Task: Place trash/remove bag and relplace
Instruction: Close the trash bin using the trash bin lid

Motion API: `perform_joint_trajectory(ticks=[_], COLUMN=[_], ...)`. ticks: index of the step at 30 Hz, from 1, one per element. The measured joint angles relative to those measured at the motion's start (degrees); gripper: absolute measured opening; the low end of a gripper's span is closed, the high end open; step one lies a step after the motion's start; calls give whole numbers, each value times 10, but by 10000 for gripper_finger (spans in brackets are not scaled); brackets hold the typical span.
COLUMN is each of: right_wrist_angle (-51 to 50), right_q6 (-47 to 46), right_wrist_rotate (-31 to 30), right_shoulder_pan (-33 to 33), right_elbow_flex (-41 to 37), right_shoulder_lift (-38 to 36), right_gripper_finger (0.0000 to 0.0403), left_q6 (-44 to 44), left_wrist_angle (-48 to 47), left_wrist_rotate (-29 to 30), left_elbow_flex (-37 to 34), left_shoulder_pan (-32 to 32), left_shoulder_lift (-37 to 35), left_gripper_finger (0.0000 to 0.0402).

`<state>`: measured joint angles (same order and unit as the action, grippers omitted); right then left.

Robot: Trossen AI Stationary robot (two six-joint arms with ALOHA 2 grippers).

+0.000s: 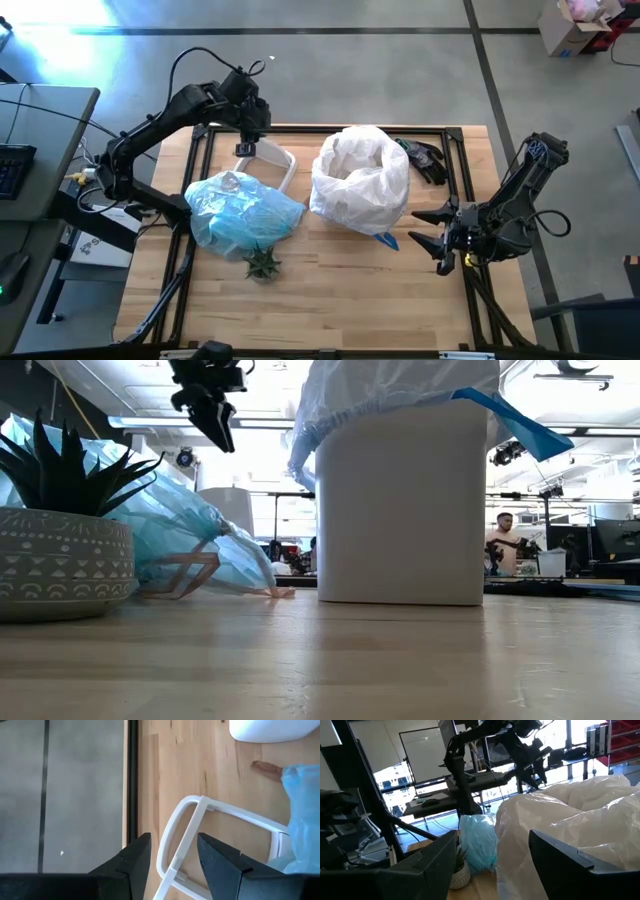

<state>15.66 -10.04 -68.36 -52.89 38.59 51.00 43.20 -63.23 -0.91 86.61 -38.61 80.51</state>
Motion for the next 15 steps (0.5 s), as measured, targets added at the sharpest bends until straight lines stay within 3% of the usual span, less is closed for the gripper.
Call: perform_joint_trajectory(ticks=[15], right_wrist_angle=[0], right_q6=[0], right_wrist_rotate=[0], right_shoulder_pan=[0], right_elbow_flex=[0], right_shoulder_lift=[0], right_gripper_finger=[232], left_q6=[-6], left_wrist_angle=[5], left_wrist_rotate=[1], left_elbow_flex=[0], left_shoulder_pan=[0], left_shoulder_lift=[0], left_gripper_finger=[145])
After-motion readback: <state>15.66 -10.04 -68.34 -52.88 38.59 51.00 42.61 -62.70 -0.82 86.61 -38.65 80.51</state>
